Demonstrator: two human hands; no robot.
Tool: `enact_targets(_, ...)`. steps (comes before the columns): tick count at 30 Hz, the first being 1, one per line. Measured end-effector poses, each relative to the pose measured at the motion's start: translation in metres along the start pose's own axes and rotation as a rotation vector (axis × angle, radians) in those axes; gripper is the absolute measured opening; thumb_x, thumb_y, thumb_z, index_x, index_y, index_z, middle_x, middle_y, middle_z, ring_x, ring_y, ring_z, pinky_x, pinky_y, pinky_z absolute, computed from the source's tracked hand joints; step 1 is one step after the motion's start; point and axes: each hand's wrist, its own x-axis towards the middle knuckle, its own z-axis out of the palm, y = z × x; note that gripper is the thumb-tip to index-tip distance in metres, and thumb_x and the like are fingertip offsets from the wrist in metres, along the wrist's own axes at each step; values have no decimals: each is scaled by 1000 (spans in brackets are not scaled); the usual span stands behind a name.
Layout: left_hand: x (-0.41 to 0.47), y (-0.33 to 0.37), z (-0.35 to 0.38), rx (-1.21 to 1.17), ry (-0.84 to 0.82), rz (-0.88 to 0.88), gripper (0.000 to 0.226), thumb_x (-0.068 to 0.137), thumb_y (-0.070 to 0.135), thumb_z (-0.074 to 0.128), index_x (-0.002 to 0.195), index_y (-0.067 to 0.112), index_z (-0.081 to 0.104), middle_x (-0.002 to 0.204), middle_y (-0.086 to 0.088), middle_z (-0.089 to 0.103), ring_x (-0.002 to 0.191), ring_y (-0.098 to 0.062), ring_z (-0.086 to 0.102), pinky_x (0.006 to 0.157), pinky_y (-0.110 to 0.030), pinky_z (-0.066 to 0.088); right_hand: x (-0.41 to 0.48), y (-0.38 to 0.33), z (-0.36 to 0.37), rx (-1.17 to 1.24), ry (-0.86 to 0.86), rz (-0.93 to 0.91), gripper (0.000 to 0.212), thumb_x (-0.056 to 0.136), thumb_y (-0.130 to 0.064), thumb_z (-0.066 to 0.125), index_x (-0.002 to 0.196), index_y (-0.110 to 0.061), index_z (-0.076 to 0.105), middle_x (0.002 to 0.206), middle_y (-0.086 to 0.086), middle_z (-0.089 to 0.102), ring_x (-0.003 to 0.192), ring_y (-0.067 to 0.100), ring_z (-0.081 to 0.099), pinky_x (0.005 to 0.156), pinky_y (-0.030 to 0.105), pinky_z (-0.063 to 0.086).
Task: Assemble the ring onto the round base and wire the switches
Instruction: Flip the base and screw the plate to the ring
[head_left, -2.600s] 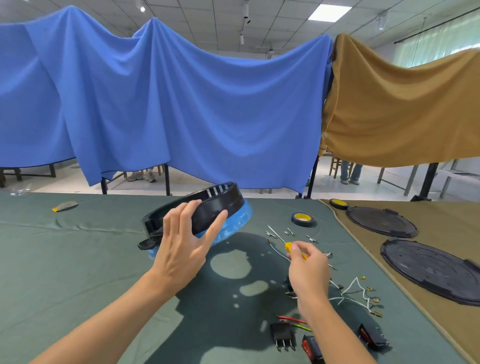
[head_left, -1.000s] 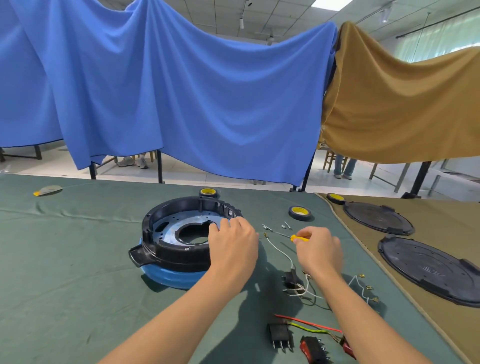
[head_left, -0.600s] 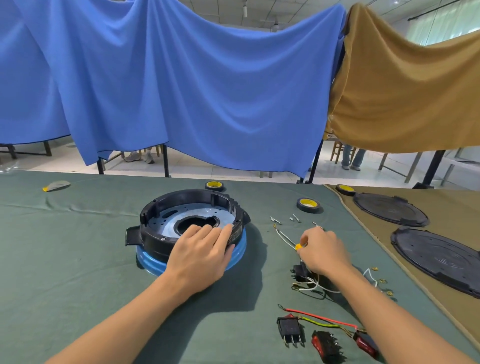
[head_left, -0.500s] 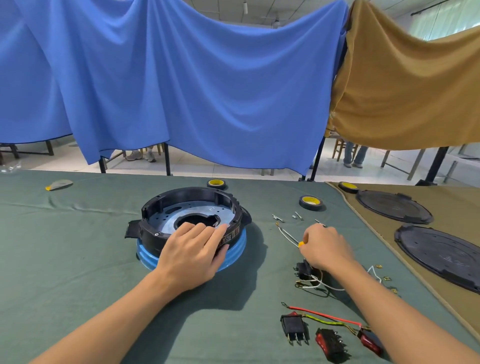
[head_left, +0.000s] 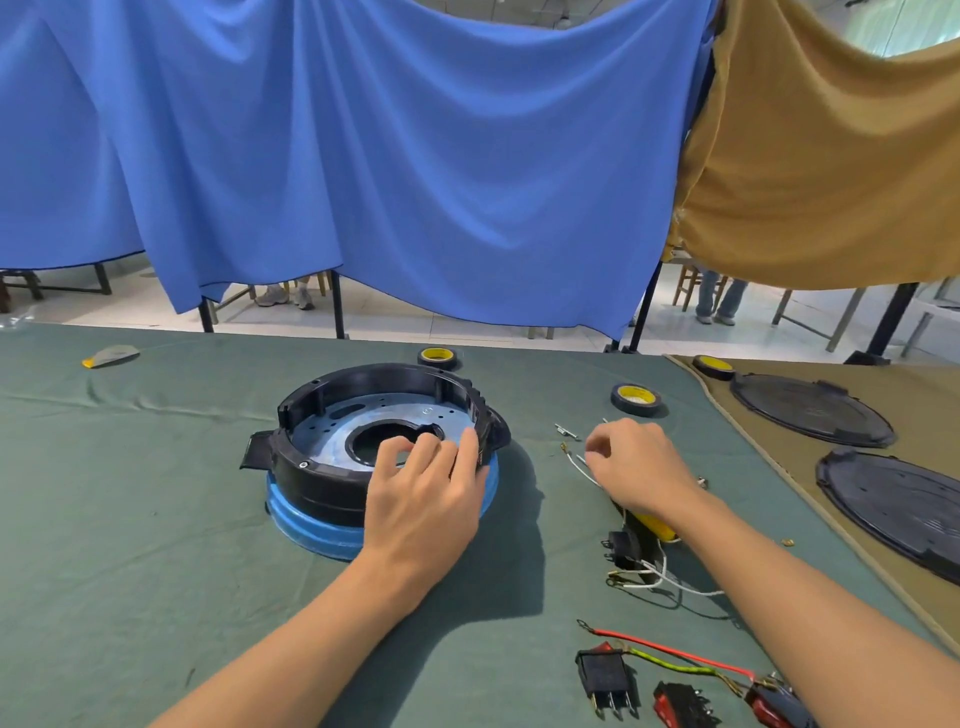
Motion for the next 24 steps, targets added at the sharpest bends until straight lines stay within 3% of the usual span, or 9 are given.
enact_targets(7,-5,-36,11,-140,51,54,23,88,32,67,99,14,75,68,6,64,67,-19,62,76,-35,42,34,-6,20,-46,10,-88,30,93,-20,51,119,-26,65,122,7,63,113,31,56,92,41,49)
enact_targets(12,-6,-40,12,-182,42,1,22,90,33,66,98,14,75,70,8,66,69,-18,63,76,-34,41,47,-9,32,-175,-1,-120,34,98,-26,44,129,-31,59,128,3,56,121,30,48,90,44,46)
enact_targets(14,-6,-40,12,-187,41,-26,24,92,33,64,97,13,74,69,7,66,69,-19,63,76,-33,40,48,-9,34,-204,-19,-107,32,98,-23,44,124,-29,62,126,3,56,119,31,50,87,43,47)
enact_targets(20,-2,-37,13,-212,34,-66,19,92,29,62,90,14,72,68,6,66,69,-21,63,75,-36,43,54,-14,33,-187,-26,-34,26,83,-3,46,82,-12,70,103,10,60,92,35,56,73,39,51)
enact_targets(24,-2,-35,13,-221,38,-80,17,92,27,62,87,14,72,68,5,65,68,-22,62,75,-37,43,56,-16,31,-178,-11,-32,26,85,-5,51,94,-15,74,107,10,64,96,33,60,82,44,54)
